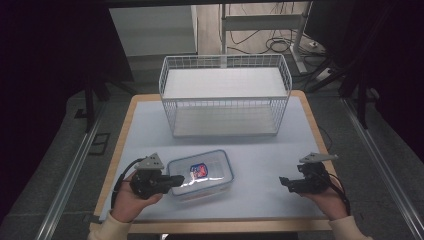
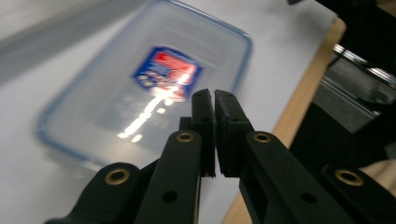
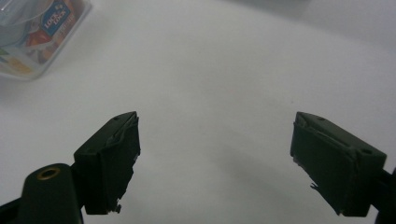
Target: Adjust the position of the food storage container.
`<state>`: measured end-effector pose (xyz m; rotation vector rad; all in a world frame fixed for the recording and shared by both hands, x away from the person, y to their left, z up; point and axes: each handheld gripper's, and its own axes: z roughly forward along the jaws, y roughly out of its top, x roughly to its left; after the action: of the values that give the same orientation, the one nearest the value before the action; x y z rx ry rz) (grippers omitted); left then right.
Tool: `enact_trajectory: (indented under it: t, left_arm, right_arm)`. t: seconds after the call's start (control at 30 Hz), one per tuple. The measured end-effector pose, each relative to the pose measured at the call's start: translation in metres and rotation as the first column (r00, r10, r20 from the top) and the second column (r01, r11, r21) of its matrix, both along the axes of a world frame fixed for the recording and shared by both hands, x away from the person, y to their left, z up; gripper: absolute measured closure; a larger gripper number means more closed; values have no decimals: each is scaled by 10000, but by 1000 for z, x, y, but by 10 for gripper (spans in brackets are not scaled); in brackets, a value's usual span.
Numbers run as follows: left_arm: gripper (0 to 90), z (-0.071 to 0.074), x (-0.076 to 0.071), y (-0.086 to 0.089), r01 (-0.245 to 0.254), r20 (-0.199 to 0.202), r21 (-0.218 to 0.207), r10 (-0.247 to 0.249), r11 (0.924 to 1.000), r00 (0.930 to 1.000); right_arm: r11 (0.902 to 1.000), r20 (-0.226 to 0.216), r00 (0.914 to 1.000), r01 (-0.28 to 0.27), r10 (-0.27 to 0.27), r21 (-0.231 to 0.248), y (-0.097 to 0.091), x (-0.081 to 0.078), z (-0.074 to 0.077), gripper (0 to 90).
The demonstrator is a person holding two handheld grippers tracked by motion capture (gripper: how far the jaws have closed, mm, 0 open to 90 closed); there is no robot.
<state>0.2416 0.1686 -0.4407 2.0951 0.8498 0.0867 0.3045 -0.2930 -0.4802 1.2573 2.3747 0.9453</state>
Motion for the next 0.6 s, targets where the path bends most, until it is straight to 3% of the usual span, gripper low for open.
enact_trajectory:
  t: [0.2, 0.37, 0.5, 0.6]
  left_arm:
    - [899, -10, -6, -19, 621, -351, 273, -611, 9977, 9975]
    - [900, -25, -14, -34, 1171, -771, 581, -1124, 9914, 9907]
    - [900, -33, -20, -43, 1197, -859, 1008, -1112, 9877, 9901]
    - [900, -37, -19, -43, 1227, -1010, 1081, -1119, 9865, 9886]
  right_arm:
    - [10000, 9, 10000, 56, -56, -10, -1, 0, -1, 161]
    - [9999, -74, 9999, 82, -82, -64, -1, 0, -3, 162]
    - [9999, -73, 9999, 113, -113, -103, -1, 0, -4, 162]
    - [9999, -96, 9999, 117, -118, -109, -1, 0, -4, 163]
